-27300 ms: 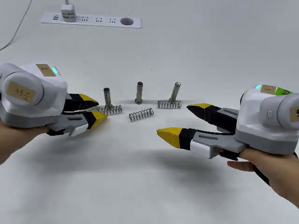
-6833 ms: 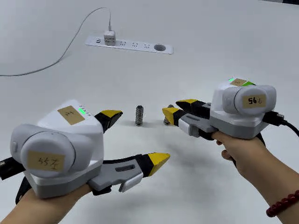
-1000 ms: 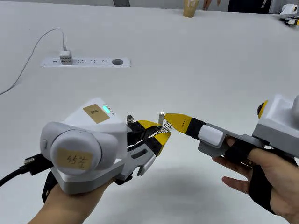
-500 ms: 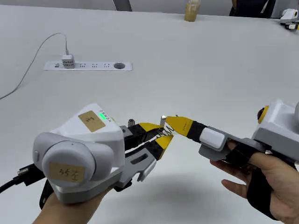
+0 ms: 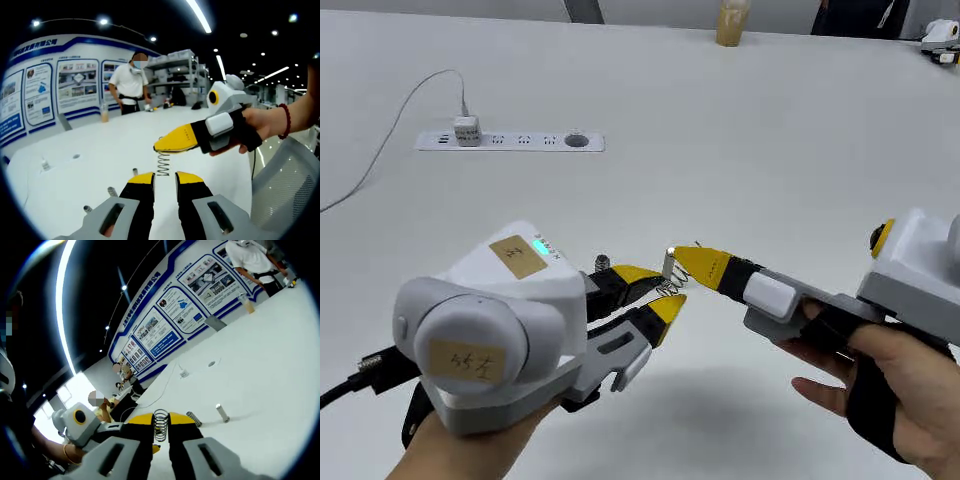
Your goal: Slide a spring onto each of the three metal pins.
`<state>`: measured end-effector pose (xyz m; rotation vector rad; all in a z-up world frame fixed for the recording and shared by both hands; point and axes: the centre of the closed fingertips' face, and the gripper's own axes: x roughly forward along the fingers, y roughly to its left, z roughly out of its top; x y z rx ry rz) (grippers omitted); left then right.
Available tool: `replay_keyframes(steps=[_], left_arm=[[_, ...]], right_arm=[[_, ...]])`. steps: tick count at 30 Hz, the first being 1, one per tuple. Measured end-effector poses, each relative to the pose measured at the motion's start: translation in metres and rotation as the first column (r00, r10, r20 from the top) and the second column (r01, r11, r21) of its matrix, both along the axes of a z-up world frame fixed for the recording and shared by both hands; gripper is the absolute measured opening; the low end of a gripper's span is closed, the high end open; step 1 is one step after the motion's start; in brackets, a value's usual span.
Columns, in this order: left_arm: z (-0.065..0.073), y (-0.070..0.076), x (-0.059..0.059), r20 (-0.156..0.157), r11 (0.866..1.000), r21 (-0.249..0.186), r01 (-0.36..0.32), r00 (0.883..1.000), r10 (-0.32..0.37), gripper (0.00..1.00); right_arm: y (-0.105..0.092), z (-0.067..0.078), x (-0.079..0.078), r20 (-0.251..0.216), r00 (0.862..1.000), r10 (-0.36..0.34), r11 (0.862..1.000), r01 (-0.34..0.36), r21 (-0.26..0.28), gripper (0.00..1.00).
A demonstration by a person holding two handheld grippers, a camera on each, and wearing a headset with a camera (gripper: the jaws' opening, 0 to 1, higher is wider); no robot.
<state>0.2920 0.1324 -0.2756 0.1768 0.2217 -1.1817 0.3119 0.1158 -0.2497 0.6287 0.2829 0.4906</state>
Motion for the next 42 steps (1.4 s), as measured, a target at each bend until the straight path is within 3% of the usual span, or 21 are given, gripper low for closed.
replay_keyframes(steps=[6,15,28,40,42], left_arm=[[-0.008,0.010,0.001,0.008,0.998,0.051,-0.022,1.000,0.022,0.24],[-0.012,0.028,0.008,0.000,0.994,0.070,-0.083,0.997,0.083,0.37],[-0.018,0.060,0.021,-0.031,0.980,0.067,-0.190,0.981,0.192,0.58],[-0.021,0.071,0.026,-0.038,0.973,0.073,-0.218,0.974,0.221,0.78],[-0.021,0.071,0.027,-0.042,0.973,0.065,-0.221,0.974,0.224,0.81]], right_arm=[[-0.006,0.000,0.009,0.020,1.000,-0.010,0.997,0.011,-0.080,0.11],[-0.014,0.003,0.026,0.067,0.998,-0.015,0.979,0.028,-0.203,0.11],[-0.024,-0.008,0.055,0.101,0.995,-0.003,0.926,0.041,-0.375,0.11],[-0.033,-0.027,0.076,0.101,0.995,0.001,0.881,0.047,-0.471,0.11],[-0.034,-0.033,0.079,0.097,0.995,0.003,0.867,0.046,-0.497,0.11]])
